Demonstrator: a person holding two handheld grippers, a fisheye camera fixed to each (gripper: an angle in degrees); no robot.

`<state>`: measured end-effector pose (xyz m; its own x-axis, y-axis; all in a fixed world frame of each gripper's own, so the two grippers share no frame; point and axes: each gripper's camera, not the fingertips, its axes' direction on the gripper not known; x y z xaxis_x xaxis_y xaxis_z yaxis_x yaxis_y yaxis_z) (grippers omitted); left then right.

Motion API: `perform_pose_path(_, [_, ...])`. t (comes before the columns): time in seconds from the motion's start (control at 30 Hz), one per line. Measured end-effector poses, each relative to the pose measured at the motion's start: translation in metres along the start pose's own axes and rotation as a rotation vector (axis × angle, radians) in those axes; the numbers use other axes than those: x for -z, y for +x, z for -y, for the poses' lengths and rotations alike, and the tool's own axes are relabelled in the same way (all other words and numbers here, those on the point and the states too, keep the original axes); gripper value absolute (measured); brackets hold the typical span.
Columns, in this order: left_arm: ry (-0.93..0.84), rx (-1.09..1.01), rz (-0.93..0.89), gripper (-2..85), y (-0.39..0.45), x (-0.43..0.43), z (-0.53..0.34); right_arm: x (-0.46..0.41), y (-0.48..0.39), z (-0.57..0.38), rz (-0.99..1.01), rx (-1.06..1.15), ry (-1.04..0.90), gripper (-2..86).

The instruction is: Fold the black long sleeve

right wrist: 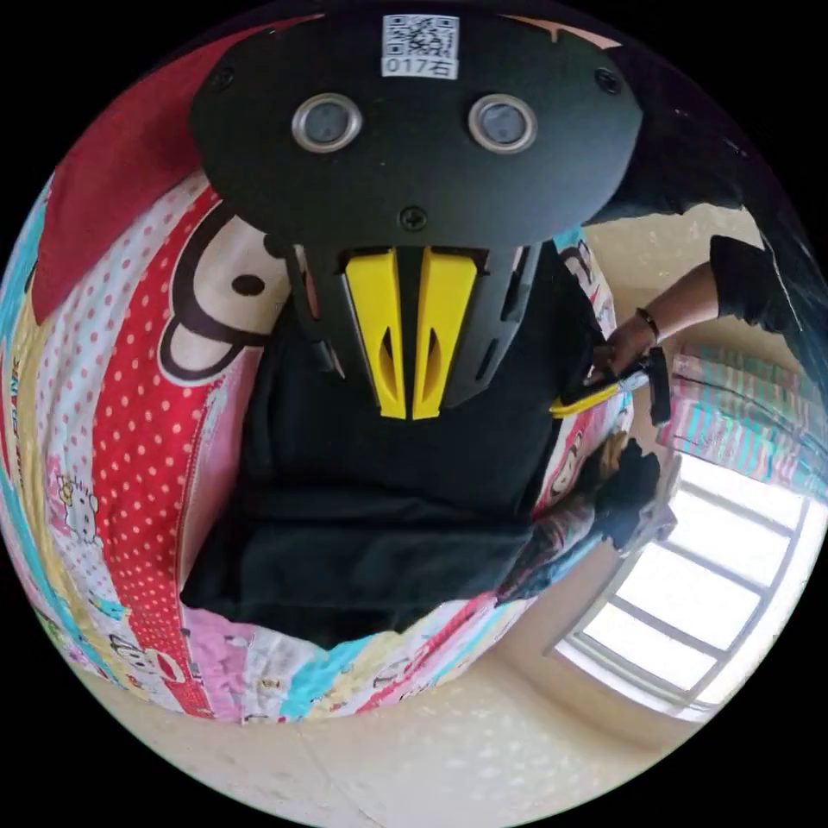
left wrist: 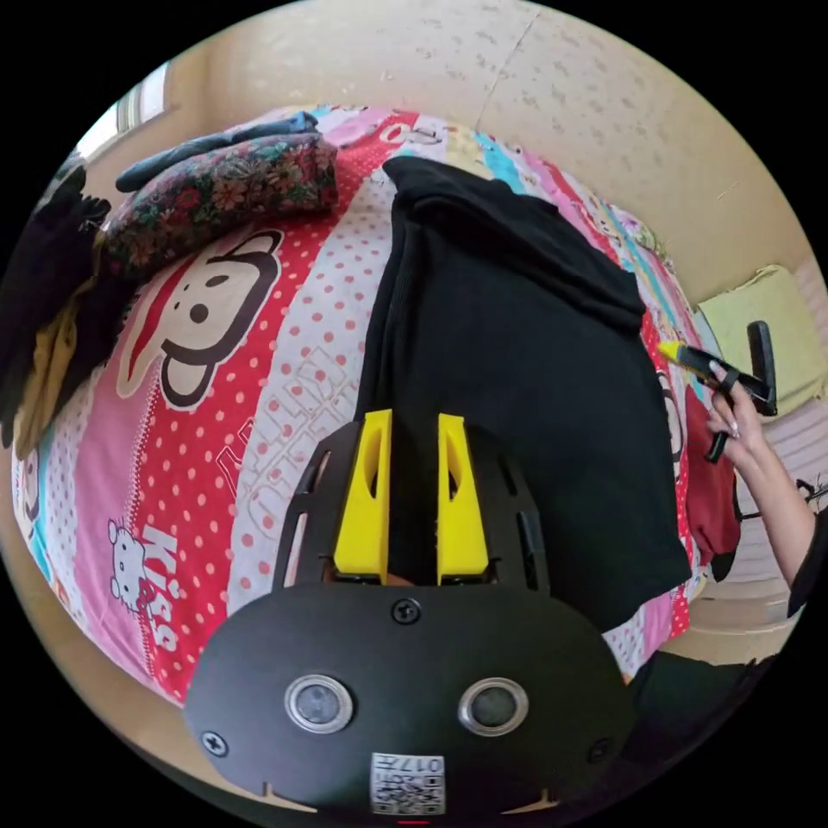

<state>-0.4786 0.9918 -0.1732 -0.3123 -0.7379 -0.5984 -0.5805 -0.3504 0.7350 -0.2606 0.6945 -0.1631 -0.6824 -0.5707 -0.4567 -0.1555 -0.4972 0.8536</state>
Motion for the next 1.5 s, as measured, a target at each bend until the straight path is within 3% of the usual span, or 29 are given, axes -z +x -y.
perform_pose_path(0.03, [0.04, -0.014, 0.018, 8.3, 0.0, -0.003, -0.009, -0.038, -0.006, -0.018, -0.085, -0.005, -0.166, 2.7])
perform_pose_path(0.07, [0.05, -0.023, 0.033, 8.2, 0.002, -0.005, -0.012, -0.061, -0.014, -0.035, -0.149, 0.011, -0.193, 2.4])
perform_pose_path(0.13, [0.03, -0.055, 0.113, 8.1, 0.014, -0.007, -0.009, -0.061, -0.028, -0.053, -0.187, 0.042, -0.082, 2.1])
perform_pose_path(0.23, [0.021, -0.084, 0.188, 8.1, 0.026, -0.005, -0.009, -0.069, -0.033, -0.055, -0.182, 0.01, -0.073, 1.6])
perform_pose_path(0.4, [-0.005, -0.07, 0.165, 8.1, 0.023, -0.002, -0.004, -0.077, -0.053, -0.061, -0.202, 0.027, -0.062, 1.5])
perform_pose_path(0.63, [-0.052, -0.024, 0.218, 8.0, 0.043, 0.009, 0.011, -0.106, -0.129, -0.071, -0.562, 0.116, -0.075, 1.5])
perform_pose_path(0.77, [-0.064, -0.024, 0.232, 8.0, 0.056, 0.015, 0.018, -0.116, -0.141, -0.076, -0.6, -0.048, 0.003, 1.5])
perform_pose_path(0.97, [-0.038, -0.163, 0.343, 6.6, 0.099, 0.021, 0.023, -0.141, -0.178, -0.087, -0.821, 0.043, 0.023, 1.3])
perform_pose_path(1.07, [-0.089, -0.466, 0.513, 5.1, 0.15, 0.022, 0.028, -0.14, -0.183, -0.082, -0.838, 0.012, 0.005, 1.2])
perform_pose_path(1.13, [-0.188, -0.777, 0.674, 5.2, 0.187, 0.025, 0.03, -0.13, -0.178, -0.082, -0.779, -0.03, 0.019, 1.2])
perform_pose_path(1.37, [-0.242, -1.342, 0.838, 3.4, 0.235, 0.078, 0.031, -0.084, -0.147, -0.076, -0.526, -0.212, 0.032, 1.0])
perform_pose_path(1.43, [-0.218, -1.547, 1.019, 0.6, 0.239, 0.083, 0.019, -0.074, -0.139, -0.075, -0.472, -0.273, 0.04, 1.1])
perform_pose_path(1.5, [-0.214, -1.632, 1.065, -0.1, 0.236, 0.083, 0.018, -0.064, -0.132, -0.076, -0.422, -0.344, 0.06, 1.1])
